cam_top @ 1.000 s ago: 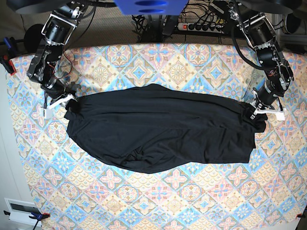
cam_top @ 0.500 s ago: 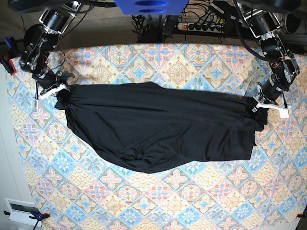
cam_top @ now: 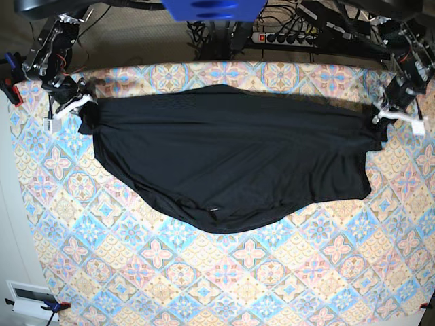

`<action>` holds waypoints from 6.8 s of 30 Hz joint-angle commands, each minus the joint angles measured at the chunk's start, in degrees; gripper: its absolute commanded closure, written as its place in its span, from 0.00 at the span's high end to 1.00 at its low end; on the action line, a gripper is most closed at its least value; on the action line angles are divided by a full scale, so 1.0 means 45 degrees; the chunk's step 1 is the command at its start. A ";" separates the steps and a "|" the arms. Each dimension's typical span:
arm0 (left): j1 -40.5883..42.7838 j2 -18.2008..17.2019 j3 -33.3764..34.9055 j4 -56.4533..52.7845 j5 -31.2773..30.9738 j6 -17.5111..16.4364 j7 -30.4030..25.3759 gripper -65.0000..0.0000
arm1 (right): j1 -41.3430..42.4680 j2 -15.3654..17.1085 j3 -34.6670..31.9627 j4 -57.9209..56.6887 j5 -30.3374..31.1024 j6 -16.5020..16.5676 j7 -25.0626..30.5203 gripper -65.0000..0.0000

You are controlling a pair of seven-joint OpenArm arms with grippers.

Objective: Layout the t-shirt on the table in an organized manner, then fold the t-shirt properly
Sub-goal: 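Lift the shirt edge with both grippers and pull it toward the robot, then release the shirt with the left gripper and reach it onto the shirt body, then grasp the black shirt side with the left gripper near its edge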

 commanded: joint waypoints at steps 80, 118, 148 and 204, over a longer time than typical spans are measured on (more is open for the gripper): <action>-0.5772 -0.5259 1.3899 0.0363 0.1275 0.0013 0.1946 0.41 | -0.0281 0.0202 0.0014 0.0044 -0.1143 -0.0058 0.0300 0.00; -0.5303 -0.8717 1.4935 0.0343 0.3385 0.0033 0.1849 0.41 | -0.0281 0.0202 -0.0025 0.0063 -0.1143 -0.0058 0.0300 0.10; -0.5655 -0.7662 1.6869 0.0324 0.5769 0.0033 0.1478 0.40 | -0.0301 0.0183 -0.0025 0.0200 -0.1143 -0.0058 0.0300 0.10; -0.4814 -0.6900 1.3704 -0.1200 0.6101 0.0052 0.2083 0.00 | 0.1223 0.0163 -0.0533 0.0161 -0.1143 -0.0078 0.0105 0.10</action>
